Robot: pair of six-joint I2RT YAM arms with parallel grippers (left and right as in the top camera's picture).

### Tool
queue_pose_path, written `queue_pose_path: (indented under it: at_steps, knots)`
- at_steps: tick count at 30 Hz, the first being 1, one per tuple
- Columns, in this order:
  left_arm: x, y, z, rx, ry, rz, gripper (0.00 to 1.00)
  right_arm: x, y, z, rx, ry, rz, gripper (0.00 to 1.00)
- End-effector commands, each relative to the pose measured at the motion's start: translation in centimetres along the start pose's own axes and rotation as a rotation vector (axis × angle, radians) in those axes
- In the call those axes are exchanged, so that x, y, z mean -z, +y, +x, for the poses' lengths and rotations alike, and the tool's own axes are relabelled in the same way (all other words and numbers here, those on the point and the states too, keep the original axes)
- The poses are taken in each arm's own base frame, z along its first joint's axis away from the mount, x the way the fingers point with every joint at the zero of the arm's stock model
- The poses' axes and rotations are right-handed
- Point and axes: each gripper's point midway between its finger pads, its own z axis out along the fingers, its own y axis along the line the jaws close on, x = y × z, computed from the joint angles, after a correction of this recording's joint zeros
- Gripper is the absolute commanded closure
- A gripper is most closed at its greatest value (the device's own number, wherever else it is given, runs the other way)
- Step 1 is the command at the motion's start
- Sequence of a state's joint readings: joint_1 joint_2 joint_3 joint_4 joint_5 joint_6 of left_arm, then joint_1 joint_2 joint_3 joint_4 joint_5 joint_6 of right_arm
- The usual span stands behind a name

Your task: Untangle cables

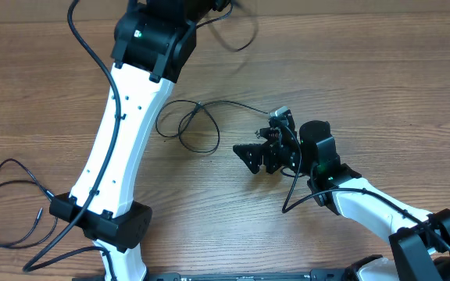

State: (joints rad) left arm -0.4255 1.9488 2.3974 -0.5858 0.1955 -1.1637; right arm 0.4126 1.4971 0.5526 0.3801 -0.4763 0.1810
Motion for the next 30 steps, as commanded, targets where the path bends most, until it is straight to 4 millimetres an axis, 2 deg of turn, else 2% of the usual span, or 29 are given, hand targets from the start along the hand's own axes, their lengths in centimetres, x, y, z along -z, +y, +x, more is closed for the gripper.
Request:
queue_pose_path:
  at_steps: [1,4,5,6,10,13,16,21,25,30]
  knots:
    - [3.9,-5.9,2.8,-0.426,0.143,0.213,0.96,-0.1,-0.6,-0.8,0.032,-0.027,0.042,0.0]
    - [4.8,-4.9,3.8,-0.524,0.196,0.179,0.96,-0.1,-1.1,-1.0,0.032,-0.035,0.066,0.0]
    - [5.0,-4.4,4.0,-0.57,0.21,0.16,0.96,0.0,-1.3,-1.1,0.032,-0.038,0.082,0.0]
    - [5.5,-2.9,4.6,-0.661,0.253,0.12,0.96,0.1,-2.1,-1.1,0.027,-0.044,0.126,0.01]
    - [6.7,-0.9,6.0,-0.812,0.351,0.098,0.96,0.3,-2.9,-1.5,-0.021,-0.061,0.156,0.01]
    - [7.6,0.6,5.7,-0.887,0.374,0.044,0.96,0.7,-3.8,-1.7,-0.079,-0.075,0.172,0.01]
    - [7.7,2.6,3.2,-0.91,0.302,-0.103,0.96,0.9,-4.1,-1.8,-0.126,-0.08,0.167,0.01]
    - [8.5,5.4,-3.7,-0.94,0.046,-0.421,0.96,0.9,-3.6,-1.4,-0.133,-0.055,0.128,0.01]
    - [10.9,6.8,-8.8,-0.935,-0.192,-0.68,0.96,0.8,-3.6,-0.8,-0.144,-0.034,0.131,0.01]
    - [14.3,9.3,-11.9,-1.007,-0.287,-0.979,0.96,0.8,-3.6,-0.7,-0.147,-0.03,0.132,0.01]
